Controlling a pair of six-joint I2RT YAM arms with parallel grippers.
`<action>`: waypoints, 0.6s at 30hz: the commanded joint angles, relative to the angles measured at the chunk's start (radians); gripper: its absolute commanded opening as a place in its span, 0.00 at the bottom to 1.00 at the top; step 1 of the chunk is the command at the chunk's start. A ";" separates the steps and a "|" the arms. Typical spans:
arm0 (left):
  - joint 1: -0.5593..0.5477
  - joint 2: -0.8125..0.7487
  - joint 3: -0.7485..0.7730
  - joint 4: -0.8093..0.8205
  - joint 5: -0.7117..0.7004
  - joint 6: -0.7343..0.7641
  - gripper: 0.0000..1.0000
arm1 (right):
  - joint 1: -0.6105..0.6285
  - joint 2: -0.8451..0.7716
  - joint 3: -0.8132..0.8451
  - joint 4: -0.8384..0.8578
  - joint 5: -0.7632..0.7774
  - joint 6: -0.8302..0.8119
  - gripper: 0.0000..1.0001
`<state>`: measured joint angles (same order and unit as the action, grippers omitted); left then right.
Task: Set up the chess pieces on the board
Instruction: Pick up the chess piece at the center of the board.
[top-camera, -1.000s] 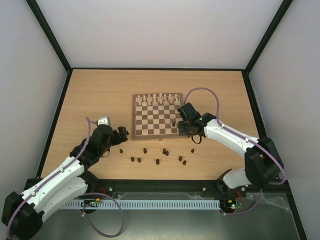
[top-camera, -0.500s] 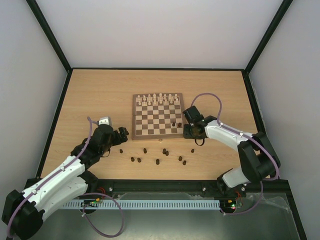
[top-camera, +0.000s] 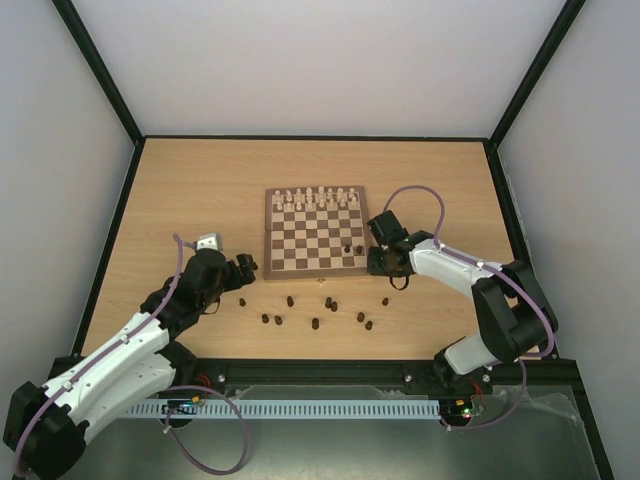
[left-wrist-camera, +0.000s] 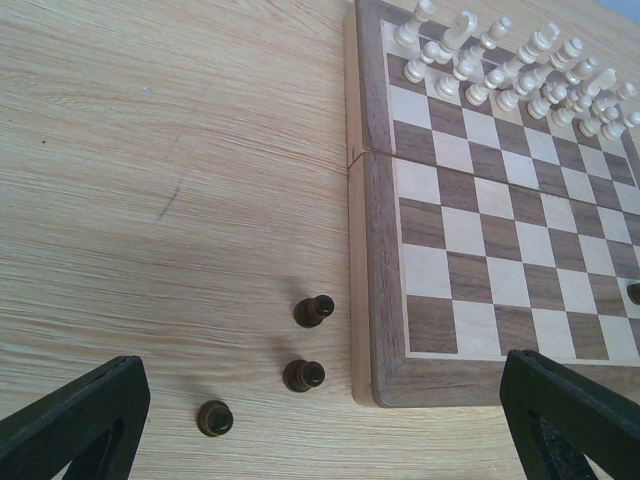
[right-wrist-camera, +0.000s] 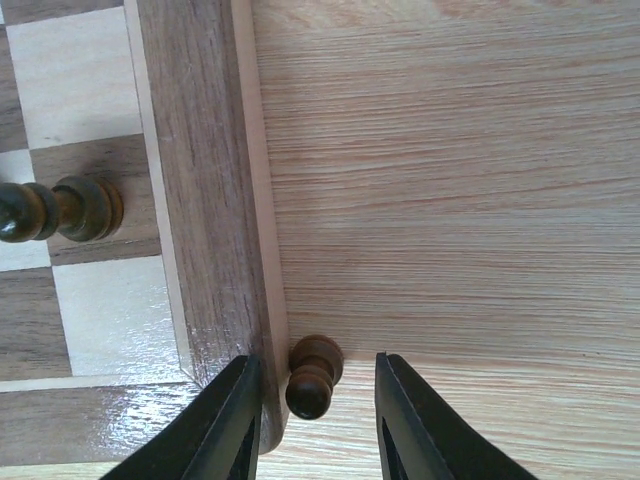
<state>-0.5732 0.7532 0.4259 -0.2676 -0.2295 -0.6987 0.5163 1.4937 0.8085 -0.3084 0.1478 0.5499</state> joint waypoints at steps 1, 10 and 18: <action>-0.002 -0.009 0.013 0.002 -0.018 0.011 0.99 | -0.017 0.013 -0.027 -0.028 0.047 0.001 0.31; -0.001 -0.009 0.015 0.001 -0.017 0.008 0.99 | -0.027 0.009 -0.041 -0.021 0.049 -0.004 0.31; -0.002 -0.009 0.013 0.002 -0.015 0.007 0.99 | -0.027 0.011 -0.051 -0.011 0.040 -0.007 0.28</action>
<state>-0.5732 0.7532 0.4259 -0.2676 -0.2295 -0.6987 0.4927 1.4944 0.7742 -0.2935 0.1768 0.5472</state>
